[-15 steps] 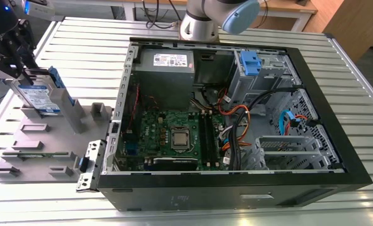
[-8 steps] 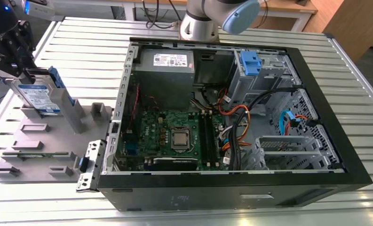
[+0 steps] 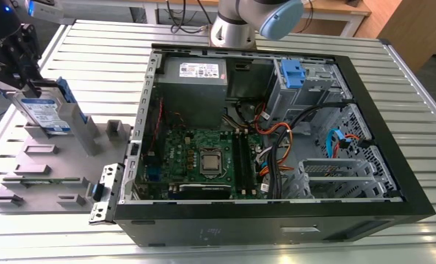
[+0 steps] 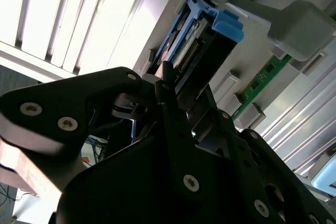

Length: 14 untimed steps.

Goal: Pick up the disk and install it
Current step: 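Pick up the disk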

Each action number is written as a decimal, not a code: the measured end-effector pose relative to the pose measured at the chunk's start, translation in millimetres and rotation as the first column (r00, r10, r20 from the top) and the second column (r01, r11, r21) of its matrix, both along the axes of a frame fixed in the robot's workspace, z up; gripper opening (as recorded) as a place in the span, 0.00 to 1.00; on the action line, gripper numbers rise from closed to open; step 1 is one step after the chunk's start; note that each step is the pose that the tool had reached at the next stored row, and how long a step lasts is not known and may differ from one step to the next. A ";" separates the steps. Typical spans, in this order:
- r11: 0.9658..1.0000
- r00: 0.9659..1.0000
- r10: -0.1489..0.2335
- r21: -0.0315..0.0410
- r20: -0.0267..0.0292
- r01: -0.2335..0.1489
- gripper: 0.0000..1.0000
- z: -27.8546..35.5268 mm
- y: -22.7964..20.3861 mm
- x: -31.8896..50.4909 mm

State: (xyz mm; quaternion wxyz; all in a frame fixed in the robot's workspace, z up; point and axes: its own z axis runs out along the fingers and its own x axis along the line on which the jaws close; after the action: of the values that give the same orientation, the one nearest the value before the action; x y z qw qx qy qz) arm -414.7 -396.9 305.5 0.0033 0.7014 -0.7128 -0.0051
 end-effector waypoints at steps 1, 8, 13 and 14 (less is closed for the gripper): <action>1.000 1.000 0.000 0.000 0.000 0.000 0.35 0.7 0.0 0.0; 1.000 1.000 0.000 0.000 0.000 0.000 0.35 2.0 0.0 0.0; 1.000 1.000 0.000 0.000 0.000 0.000 0.35 5.9 0.0 0.0; 1.000 1.000 0.000 0.000 0.000 0.000 0.35 7.3 0.0 0.0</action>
State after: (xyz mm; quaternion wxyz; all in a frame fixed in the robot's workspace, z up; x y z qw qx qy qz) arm -414.7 -396.9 312.8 0.0033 0.7014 -0.7128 -0.0051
